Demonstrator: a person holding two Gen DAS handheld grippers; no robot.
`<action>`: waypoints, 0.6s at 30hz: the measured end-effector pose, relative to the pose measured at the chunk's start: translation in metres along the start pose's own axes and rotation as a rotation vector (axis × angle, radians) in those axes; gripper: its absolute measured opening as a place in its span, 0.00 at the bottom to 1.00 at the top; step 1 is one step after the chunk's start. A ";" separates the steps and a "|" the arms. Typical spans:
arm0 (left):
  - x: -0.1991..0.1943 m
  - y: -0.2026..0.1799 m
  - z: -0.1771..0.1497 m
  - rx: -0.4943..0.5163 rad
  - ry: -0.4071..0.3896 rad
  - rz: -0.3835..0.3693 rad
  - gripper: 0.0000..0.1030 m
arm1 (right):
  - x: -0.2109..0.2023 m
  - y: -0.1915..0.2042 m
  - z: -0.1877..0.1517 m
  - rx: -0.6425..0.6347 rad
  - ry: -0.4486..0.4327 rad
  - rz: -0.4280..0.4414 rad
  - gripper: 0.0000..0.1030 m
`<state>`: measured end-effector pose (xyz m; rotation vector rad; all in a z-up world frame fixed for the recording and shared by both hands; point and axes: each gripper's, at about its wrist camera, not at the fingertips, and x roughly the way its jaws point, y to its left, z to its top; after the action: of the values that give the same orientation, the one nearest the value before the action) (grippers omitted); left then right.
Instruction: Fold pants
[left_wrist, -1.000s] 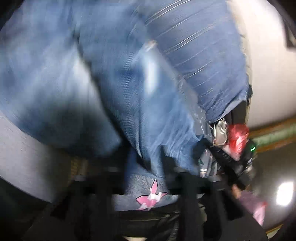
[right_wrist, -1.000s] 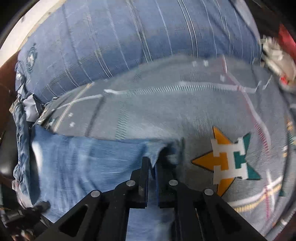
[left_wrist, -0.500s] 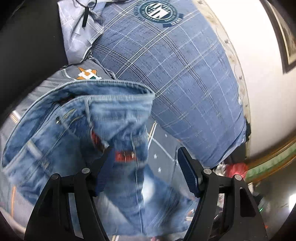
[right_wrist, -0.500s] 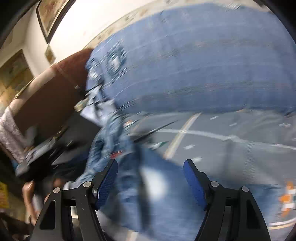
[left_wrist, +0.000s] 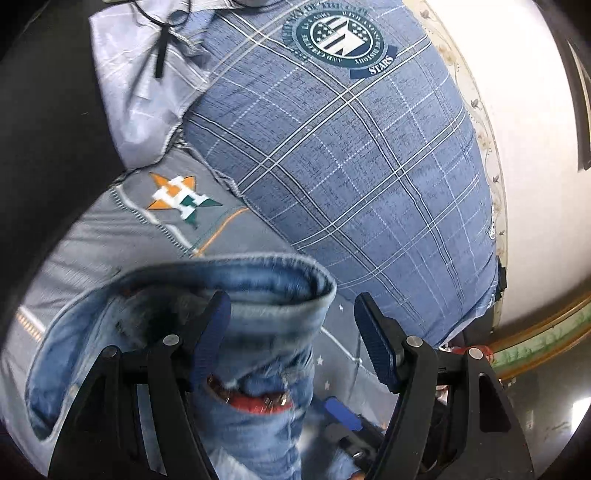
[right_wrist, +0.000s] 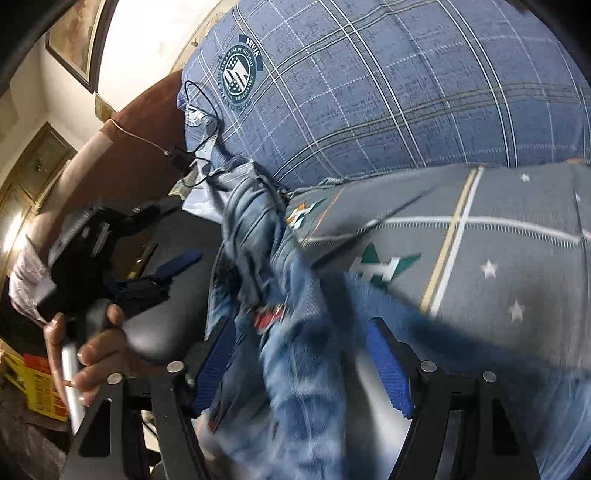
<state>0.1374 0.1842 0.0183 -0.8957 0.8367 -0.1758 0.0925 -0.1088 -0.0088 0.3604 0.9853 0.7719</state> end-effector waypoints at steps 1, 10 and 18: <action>0.009 -0.001 0.002 -0.009 0.014 -0.006 0.67 | 0.007 0.000 0.004 -0.011 0.002 0.000 0.69; 0.032 -0.038 -0.008 0.218 -0.005 0.161 0.67 | 0.018 -0.012 -0.003 -0.055 -0.005 0.133 0.58; 0.057 -0.057 0.000 0.338 0.035 0.274 0.67 | 0.030 -0.001 -0.008 -0.129 0.044 0.163 0.53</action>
<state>0.1875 0.1216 0.0280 -0.4571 0.9207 -0.0891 0.0954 -0.0880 -0.0316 0.3153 0.9493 0.9900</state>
